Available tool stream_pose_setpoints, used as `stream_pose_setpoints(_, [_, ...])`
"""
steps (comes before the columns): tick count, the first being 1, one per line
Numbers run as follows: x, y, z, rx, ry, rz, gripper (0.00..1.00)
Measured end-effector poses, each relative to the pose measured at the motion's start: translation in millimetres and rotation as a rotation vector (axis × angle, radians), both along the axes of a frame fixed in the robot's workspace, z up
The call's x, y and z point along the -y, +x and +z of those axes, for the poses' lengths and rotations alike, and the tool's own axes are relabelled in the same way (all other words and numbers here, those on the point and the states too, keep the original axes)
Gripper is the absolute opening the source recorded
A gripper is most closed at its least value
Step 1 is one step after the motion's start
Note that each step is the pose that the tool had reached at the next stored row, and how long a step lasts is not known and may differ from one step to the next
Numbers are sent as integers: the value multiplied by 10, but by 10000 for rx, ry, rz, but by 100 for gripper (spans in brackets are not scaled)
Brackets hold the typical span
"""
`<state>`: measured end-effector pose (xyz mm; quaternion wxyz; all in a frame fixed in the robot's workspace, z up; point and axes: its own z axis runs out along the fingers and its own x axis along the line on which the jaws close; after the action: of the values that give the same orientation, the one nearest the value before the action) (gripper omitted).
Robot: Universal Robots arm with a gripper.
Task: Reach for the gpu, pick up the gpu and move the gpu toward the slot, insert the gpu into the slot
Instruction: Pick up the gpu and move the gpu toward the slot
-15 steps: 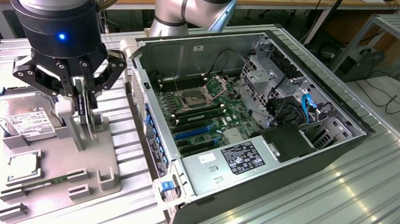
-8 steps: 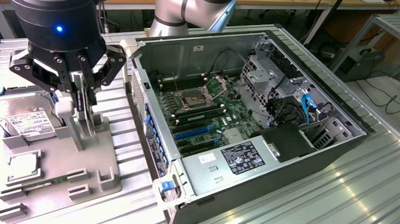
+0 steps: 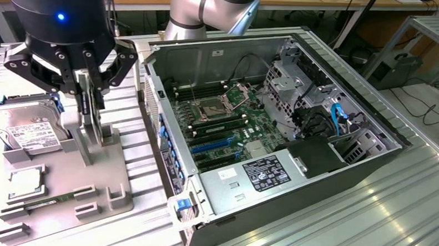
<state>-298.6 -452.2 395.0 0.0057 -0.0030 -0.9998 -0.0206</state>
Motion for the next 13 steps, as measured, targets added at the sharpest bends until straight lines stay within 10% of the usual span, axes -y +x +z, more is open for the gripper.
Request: stream_pose_setpoints(13, [0, -1, 265, 0, 1, 40, 28])
